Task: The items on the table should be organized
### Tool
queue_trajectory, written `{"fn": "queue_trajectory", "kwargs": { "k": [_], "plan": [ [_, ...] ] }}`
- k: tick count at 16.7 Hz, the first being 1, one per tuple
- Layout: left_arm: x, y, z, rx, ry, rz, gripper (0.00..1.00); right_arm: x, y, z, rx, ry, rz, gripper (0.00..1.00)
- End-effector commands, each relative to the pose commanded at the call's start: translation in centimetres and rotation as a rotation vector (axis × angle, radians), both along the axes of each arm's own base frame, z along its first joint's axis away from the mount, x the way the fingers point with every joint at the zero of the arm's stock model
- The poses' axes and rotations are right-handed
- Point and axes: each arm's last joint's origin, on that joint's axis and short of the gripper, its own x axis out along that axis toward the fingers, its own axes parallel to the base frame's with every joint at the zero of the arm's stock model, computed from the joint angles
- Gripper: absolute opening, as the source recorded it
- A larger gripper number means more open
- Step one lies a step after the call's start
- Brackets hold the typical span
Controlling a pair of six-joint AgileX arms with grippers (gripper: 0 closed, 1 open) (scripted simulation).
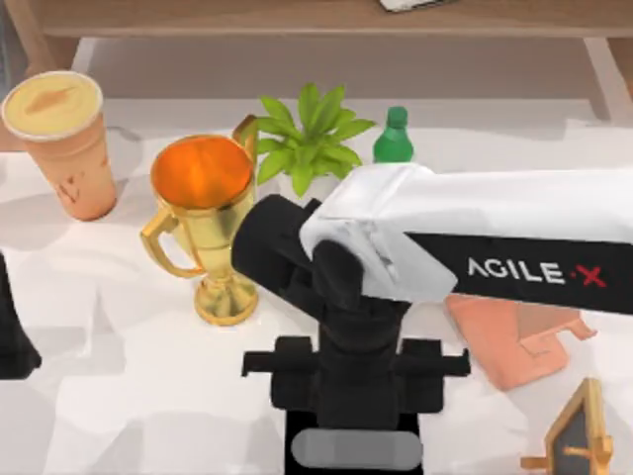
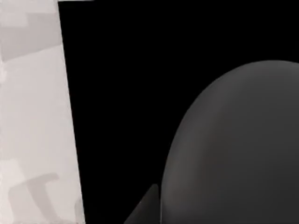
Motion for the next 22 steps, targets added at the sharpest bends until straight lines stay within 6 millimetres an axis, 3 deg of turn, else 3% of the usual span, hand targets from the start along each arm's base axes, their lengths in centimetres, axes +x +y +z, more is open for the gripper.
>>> {"fn": "queue_trajectory", "kwargs": {
  "k": [12, 22],
  "plan": [
    [0.0, 0.0, 0.0, 0.000, 0.000, 0.000, 1.00, 0.0, 0.0, -1.0, 0.000, 0.000, 0.000, 0.00],
    [0.0, 0.0, 0.0, 0.000, 0.000, 0.000, 1.00, 0.0, 0.0, -1.0, 0.000, 0.000, 0.000, 0.75]
  ]
}}
